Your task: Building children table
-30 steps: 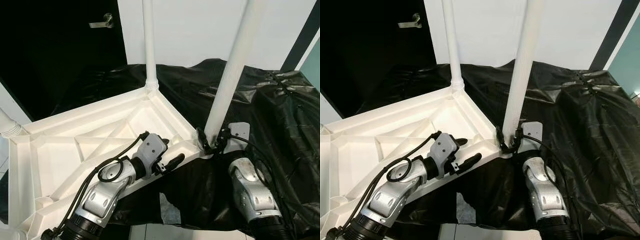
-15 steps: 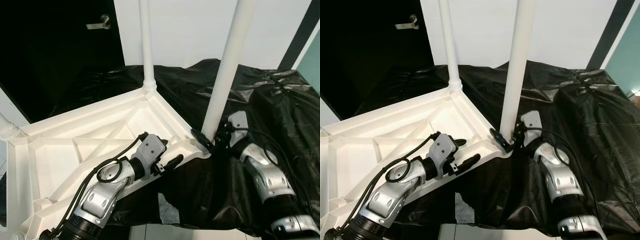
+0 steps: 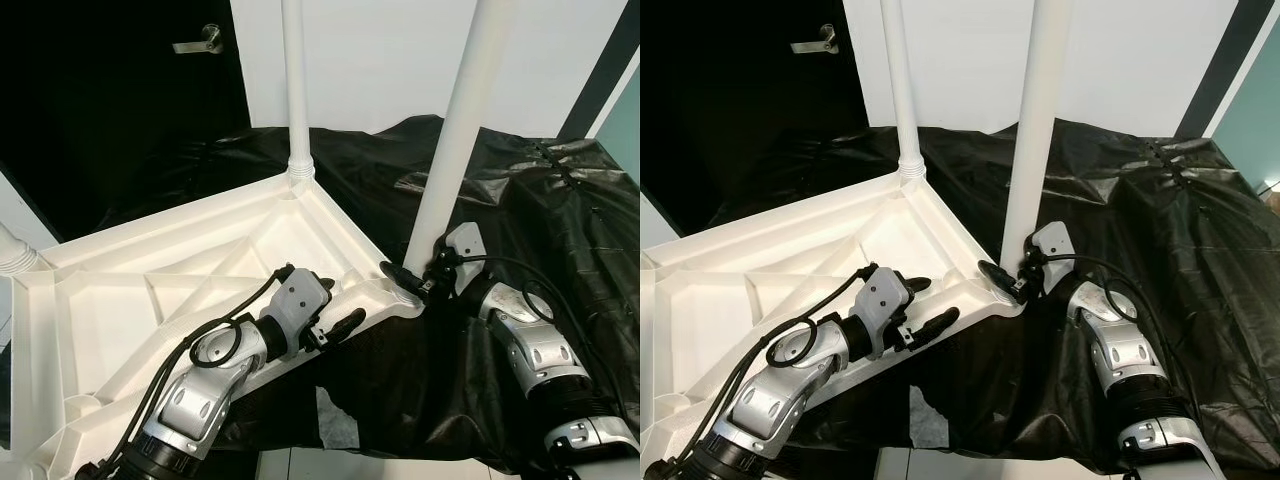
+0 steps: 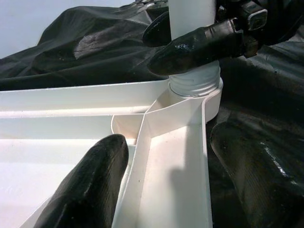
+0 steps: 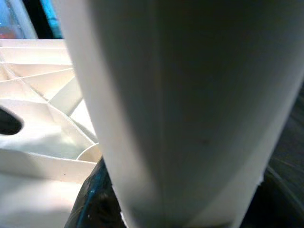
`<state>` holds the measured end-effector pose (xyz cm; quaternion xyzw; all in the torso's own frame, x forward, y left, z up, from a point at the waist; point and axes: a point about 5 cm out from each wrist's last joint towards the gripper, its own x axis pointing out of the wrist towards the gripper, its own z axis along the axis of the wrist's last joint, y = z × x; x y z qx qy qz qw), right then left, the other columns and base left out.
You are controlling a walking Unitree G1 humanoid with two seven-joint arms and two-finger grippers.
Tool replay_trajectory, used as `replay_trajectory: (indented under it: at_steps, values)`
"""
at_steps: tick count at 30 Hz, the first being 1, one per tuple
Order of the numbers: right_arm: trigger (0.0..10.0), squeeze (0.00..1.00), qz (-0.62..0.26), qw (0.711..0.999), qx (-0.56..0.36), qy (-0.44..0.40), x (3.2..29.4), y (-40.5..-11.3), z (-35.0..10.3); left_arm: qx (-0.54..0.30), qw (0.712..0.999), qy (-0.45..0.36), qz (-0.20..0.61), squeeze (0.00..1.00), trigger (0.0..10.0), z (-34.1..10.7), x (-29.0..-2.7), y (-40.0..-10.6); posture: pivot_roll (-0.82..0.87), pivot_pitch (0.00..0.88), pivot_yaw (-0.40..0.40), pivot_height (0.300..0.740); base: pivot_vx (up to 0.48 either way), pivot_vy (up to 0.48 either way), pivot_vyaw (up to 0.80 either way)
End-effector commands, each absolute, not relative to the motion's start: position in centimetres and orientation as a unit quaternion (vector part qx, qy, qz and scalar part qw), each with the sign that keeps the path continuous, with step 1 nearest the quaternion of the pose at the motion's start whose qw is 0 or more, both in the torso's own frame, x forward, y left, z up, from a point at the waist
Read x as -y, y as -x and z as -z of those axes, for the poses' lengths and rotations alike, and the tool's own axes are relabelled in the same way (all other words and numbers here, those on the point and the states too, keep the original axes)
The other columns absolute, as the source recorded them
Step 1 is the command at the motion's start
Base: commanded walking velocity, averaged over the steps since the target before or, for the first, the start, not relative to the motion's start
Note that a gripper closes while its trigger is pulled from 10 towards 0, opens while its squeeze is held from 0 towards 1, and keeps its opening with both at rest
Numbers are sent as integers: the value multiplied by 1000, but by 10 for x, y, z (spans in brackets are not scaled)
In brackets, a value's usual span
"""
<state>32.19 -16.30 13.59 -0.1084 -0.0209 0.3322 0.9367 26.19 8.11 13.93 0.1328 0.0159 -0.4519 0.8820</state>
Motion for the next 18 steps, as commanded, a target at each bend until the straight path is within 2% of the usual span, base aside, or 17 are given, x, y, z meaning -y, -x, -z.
replay_trajectory:
  at_steps: [1, 2, 3, 8, 15, 18]
  values:
    - [0, 0, -309, 943, -10, 122, 169, -320, -124, -21, 874, -133, 467, 0, 10000, -139, -80, -258, 10, 0, -35, 740, 0, 0, 0]
    - [4000, 0, -290, 948, -13, 128, 170, -320, -122, -21, 873, -133, 468, 0, 10000, -139, -80, -258, 6, 0, -31, 740, 0, 0, 0]
    - [10000, 0, -272, 955, -14, 121, 169, -319, -121, -22, 873, -133, 469, 0, 10000, -138, -80, -258, 2, 0, -28, 740, 0, 0, 0]
    - [10000, 0, -195, 977, -18, 85, 163, -314, -116, -30, 872, -131, 471, 0, 10000, -135, -79, -257, -4, 0, -14, 740, 0, 0, 0]
    - [10000, 0, -164, 983, -19, 80, 157, -311, -113, -35, 870, -129, 475, 0, 10000, -133, -79, -255, -10, 0, -4, 740, 0, 0, 0]
    - [10000, 0, -94, 994, -10, 50, 139, -305, -112, -38, 867, -127, 480, 0, 10000, -132, -78, -253, -13, 0, -1, 740, 0, 0, 0]
